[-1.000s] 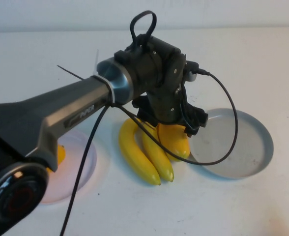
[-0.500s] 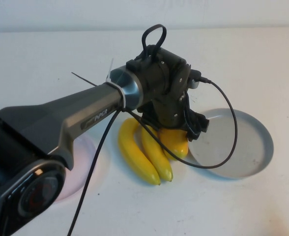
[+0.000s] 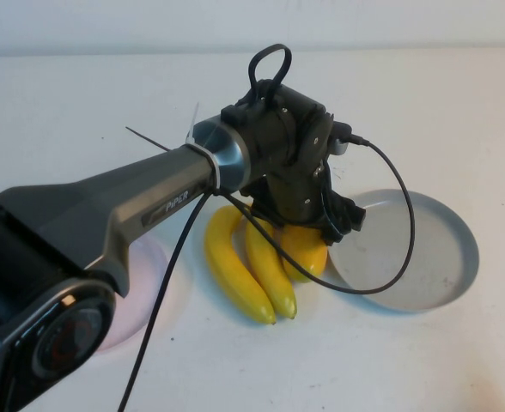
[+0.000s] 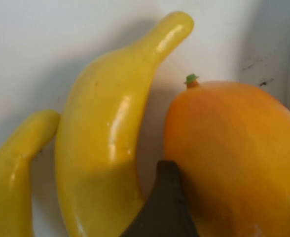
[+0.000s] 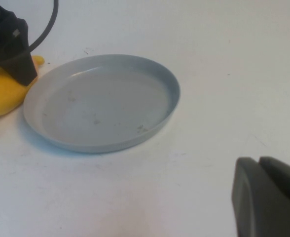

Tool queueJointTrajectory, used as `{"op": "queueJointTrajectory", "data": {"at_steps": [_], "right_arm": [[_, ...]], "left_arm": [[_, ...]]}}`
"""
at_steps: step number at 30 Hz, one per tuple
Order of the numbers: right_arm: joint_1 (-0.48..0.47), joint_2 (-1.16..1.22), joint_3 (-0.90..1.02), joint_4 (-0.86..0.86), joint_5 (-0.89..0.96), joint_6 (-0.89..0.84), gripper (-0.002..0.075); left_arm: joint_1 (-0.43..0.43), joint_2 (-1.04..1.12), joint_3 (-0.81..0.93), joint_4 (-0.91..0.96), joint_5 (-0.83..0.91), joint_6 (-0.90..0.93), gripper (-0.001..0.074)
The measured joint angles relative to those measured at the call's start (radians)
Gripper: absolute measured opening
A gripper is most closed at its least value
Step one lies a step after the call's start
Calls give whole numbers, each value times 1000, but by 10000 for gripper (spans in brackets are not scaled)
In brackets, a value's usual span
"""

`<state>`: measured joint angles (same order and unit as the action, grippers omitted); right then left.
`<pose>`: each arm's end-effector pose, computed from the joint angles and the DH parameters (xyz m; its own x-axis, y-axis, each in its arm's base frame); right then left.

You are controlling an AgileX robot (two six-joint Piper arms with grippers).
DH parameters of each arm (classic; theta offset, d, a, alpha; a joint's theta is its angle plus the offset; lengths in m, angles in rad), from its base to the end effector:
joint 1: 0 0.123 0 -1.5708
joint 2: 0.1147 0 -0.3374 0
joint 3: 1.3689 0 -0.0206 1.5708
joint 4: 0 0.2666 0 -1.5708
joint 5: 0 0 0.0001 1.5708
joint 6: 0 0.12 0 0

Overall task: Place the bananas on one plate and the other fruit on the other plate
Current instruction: Put one type of fruit in the left plate

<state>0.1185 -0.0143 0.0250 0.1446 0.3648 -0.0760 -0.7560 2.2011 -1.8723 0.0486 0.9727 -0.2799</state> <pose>0.0425 0.0113 0.1640 -0.2884 0.0252 -0.9572 -0.1503 0.9861 0.0712 0.3921 -0.3631 0.2149 -0.8288 0.4383 -0.3478 0.4835 0.8739 -0.0509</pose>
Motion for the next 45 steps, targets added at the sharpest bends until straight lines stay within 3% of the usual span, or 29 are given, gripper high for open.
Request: {"op": "queueJointTrajectory", "data": {"at_steps": [10,19,32,38,45], "right_arm": [[0,0,0,0,0,0,-15],[0,0,0,0,0,0,-15],[0,0,0,0,0,0,-15],[0,0,0,0,0,0,-15],[0,0,0,0,0,0,-15]], "left_arm": [[0,-12,-8,-3,33,40,533],[8,-190,-5,26,170,79,533],[156,-472,404,109,210,79,533],[228,-501,575,133,172,78,527],[247,-501,670,136,67,94,527]]}}
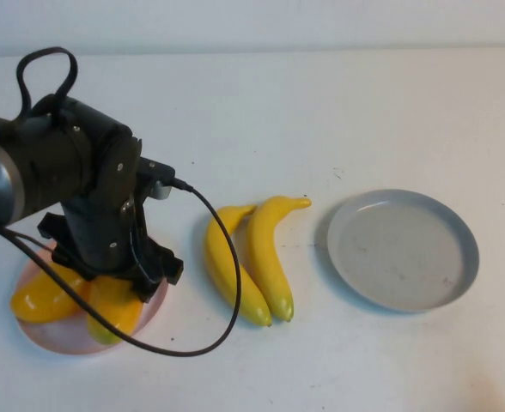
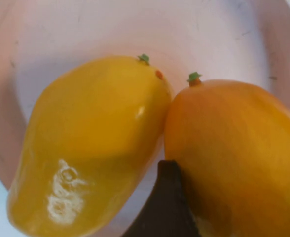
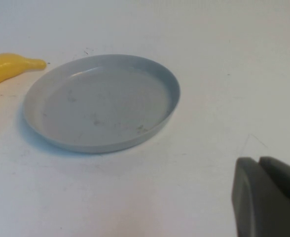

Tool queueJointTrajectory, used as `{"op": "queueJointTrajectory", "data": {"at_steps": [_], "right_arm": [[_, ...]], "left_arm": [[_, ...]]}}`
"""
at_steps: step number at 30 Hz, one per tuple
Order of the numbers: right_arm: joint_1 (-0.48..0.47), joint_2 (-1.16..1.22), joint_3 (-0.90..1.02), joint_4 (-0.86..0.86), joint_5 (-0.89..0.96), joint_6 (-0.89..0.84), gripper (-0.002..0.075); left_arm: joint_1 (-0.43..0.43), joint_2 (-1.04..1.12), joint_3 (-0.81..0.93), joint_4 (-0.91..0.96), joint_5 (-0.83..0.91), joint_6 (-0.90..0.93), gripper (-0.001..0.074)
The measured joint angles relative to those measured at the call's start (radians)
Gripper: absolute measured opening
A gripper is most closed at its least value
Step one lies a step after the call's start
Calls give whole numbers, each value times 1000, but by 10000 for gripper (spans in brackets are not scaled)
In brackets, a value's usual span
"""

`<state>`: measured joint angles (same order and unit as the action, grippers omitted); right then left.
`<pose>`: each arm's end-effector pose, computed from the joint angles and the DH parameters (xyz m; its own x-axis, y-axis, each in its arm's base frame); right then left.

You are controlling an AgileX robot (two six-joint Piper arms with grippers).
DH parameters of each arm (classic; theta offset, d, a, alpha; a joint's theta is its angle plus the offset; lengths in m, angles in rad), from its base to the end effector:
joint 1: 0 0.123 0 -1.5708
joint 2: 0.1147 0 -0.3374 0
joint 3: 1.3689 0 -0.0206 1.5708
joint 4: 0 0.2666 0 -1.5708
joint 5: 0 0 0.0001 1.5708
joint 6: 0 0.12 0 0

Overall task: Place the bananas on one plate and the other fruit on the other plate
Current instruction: Put one type of fruit in the left plate

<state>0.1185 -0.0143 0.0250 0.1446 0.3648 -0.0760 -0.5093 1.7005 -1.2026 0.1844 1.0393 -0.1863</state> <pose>0.0425 0.0113 0.1640 -0.2884 0.0252 -0.9572 -0.1503 0.9861 0.0712 0.3143 -0.1538 0.2453 -0.9049 0.4014 -0.1418 0.3822 0.9127 0.1443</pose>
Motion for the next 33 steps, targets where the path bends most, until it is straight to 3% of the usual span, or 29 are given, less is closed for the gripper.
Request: {"op": "queueJointTrajectory", "data": {"at_steps": [8,14,16,18,21,23,27,33], "right_arm": [[0,0,0,0,0,0,-15],[0,0,0,0,0,0,-15],[0,0,0,0,0,0,-15],[0,0,0,0,0,0,-15],[0,0,0,0,0,0,-15],[0,0,0,0,0,0,-15],[0,0,0,0,0,0,-15],[0,0,0,0,0,0,-15]], "left_arm": [[1,3,2,0,-32,11,613],[1,-42,8,0,-52,13,622],[1,-89,10,0,-60,11,569],[1,-156,26,0,-81,3,467],[1,-304,104,0,-139,-5,164],[1,-408,168,0,-172,-16,78],[1,-596,309,0,-236,-38,18],[1,-842,459,0,-320,-49,4]]}}
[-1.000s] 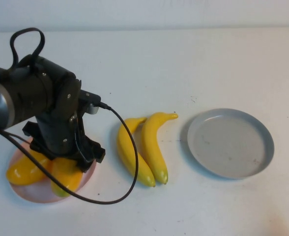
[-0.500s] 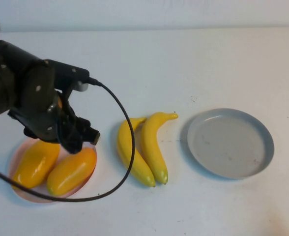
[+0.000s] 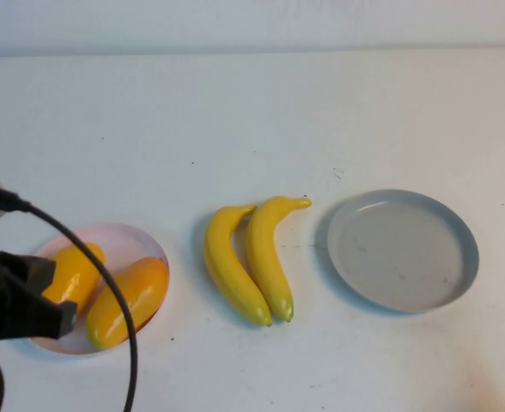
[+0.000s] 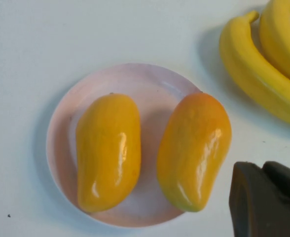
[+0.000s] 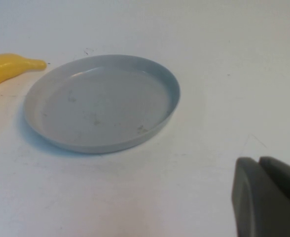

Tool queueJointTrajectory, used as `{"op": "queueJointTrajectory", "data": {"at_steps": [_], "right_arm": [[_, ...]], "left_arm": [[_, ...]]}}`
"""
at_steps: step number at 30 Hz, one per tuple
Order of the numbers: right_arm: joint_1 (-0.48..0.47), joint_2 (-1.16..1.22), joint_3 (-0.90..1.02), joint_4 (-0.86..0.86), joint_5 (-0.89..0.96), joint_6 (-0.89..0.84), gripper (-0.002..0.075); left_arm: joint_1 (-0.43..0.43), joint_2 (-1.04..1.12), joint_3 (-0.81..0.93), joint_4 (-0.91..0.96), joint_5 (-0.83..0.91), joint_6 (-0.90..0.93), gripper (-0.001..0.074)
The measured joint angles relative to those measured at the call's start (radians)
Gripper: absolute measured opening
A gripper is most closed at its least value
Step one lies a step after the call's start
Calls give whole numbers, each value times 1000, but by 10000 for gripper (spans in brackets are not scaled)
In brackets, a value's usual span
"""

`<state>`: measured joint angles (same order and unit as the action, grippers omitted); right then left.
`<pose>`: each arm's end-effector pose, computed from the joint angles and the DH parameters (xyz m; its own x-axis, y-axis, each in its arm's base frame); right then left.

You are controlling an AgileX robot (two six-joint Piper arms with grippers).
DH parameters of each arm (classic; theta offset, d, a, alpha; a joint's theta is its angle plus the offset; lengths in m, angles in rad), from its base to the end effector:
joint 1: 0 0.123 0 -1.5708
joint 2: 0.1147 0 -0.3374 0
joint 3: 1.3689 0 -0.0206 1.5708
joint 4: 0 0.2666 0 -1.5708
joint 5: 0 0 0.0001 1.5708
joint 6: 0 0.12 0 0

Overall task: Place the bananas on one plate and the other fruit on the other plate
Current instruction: Put one type of fruit in the left plate, then put another type of fruit in the right plate

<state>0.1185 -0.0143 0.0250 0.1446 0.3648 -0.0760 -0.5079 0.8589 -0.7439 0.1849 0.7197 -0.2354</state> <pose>0.0425 0.0113 0.1640 -0.2884 0.0252 -0.9572 -0.1503 0.9861 0.0712 0.1515 -0.0677 0.3349 -0.6245 0.2391 -0.7436 0.3464 0.9380 0.0106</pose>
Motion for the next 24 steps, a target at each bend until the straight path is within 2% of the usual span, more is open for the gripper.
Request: {"op": "queueJointTrajectory", "data": {"at_steps": [5,11,14,18,24], "right_arm": [[0,0,0,0,0,0,-15],[0,0,0,0,0,0,-15],[0,0,0,0,0,0,-15],[0,0,0,0,0,0,-15],[0,0,0,1,0,0,-15]], "left_arm": [[0,-92,46,2,28,-2,4],[0,-105,51,29,26,-4,4],[0,-105,65,54,-52,-4,4],[0,-141,117,127,-257,-4,3],[4,-317,212,197,-387,-15,2]]}}
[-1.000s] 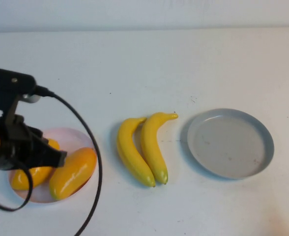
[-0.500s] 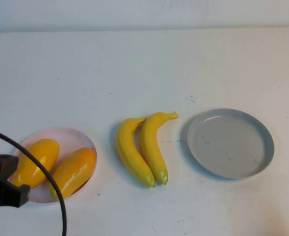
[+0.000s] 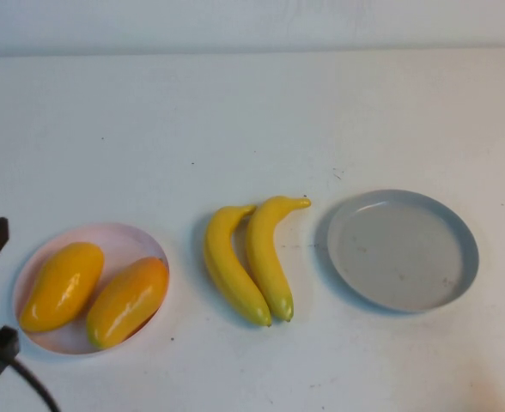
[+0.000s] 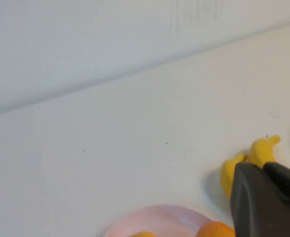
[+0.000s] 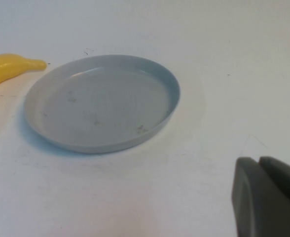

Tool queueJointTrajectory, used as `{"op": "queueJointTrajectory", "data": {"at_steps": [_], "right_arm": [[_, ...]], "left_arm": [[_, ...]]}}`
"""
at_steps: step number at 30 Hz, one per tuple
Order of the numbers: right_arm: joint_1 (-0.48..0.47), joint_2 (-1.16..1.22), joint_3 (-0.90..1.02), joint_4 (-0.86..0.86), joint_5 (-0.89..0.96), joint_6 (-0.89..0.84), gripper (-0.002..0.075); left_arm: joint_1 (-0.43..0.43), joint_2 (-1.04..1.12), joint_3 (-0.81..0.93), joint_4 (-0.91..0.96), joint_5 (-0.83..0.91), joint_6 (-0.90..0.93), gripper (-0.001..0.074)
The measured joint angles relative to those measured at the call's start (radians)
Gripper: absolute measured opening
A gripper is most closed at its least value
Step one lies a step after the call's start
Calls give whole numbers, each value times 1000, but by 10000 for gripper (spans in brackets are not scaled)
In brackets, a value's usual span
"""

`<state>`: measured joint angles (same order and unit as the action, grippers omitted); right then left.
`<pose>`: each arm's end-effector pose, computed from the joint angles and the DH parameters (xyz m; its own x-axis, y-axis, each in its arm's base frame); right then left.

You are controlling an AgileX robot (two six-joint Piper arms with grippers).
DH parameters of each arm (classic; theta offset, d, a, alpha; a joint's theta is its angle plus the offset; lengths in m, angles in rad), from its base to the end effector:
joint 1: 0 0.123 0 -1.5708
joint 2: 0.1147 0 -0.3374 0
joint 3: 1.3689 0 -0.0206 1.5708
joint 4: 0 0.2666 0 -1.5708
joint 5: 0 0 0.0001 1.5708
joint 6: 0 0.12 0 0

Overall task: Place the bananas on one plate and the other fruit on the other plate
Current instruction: Put another type of fruit in the right plate

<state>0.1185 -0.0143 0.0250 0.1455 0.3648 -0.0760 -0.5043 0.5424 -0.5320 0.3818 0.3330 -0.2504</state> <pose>0.0425 0.0113 0.1640 -0.2885 0.0260 -0.9571 -0.1503 0.9860 0.0721 0.1060 -0.0417 0.3424 -0.1594 0.2150 -0.9635 0.3962 0.9079 0.1370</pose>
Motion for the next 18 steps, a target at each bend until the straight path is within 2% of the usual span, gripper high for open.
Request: {"op": "queueJointTrajectory", "data": {"at_steps": [4,8,12,15,18], "right_arm": [[0,0,0,0,0,0,-15],[0,0,0,0,0,0,-15],[0,0,0,0,0,0,-16],[0,0,0,0,0,0,-15],[0,0,0,2,0,0,-15]], "left_arm": [[84,-160,88,-61,-70,89,2],[251,-298,218,-206,-190,244,2],[416,-421,339,-280,-307,291,2],[486,-510,419,-299,-342,294,2],[508,-549,493,-315,-372,280,2]]}}
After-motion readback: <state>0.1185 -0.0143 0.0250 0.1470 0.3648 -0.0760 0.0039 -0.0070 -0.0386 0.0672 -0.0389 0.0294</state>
